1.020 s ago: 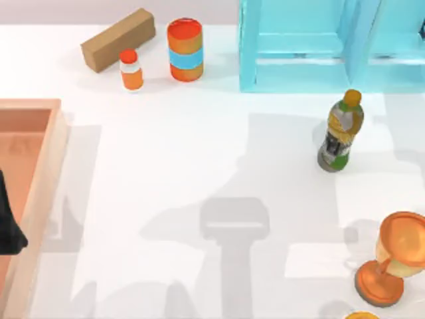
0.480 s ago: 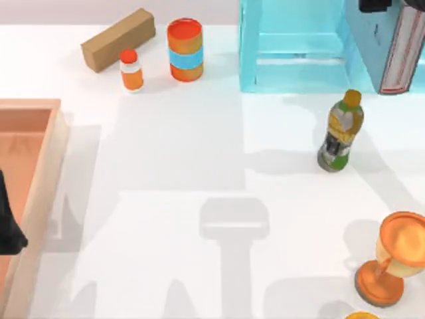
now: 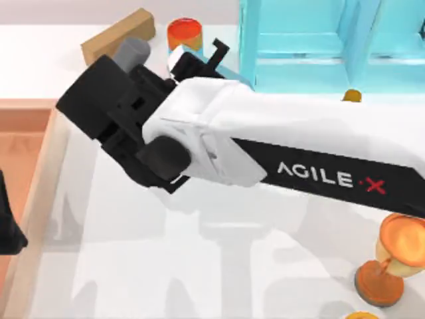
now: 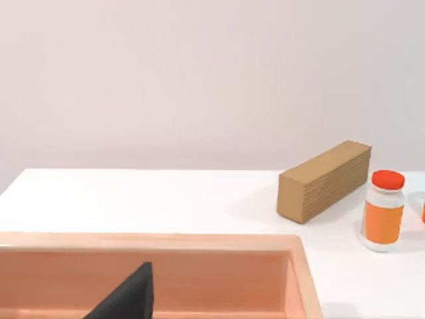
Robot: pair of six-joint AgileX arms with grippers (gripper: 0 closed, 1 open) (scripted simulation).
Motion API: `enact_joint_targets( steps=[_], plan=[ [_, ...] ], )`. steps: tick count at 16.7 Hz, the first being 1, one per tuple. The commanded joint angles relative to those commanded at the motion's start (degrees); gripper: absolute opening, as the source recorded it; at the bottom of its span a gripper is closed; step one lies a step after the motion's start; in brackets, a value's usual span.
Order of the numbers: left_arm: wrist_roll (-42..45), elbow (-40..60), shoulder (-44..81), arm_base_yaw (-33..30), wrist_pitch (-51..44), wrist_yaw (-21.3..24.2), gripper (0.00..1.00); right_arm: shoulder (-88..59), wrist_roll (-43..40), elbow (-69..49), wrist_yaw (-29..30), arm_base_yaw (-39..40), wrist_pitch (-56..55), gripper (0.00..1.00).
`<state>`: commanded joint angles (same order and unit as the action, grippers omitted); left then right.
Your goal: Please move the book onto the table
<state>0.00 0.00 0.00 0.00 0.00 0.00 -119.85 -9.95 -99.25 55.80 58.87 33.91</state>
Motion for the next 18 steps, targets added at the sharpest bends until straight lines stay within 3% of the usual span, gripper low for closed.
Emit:
enact_joint_targets(
  steps=[4,7,18],
  plan=[
    [0.00,0.00,0.00,0.00,0.00,0.00,1.00,-11.96,-7.19,-5.66,13.15,12.29,5.18,0.00],
    [0.00,0.00,0.00,0.00,0.00,0.00,1.00,-16.81,-10.20,-7.47,17.88,16.55,7.14,0.00],
    [0.00,0.00,0.00,0.00,0.00,0.00,1.00,-18.04,-8.63,-9.12,18.63,17.58,10.02,0.00]
  ],
)
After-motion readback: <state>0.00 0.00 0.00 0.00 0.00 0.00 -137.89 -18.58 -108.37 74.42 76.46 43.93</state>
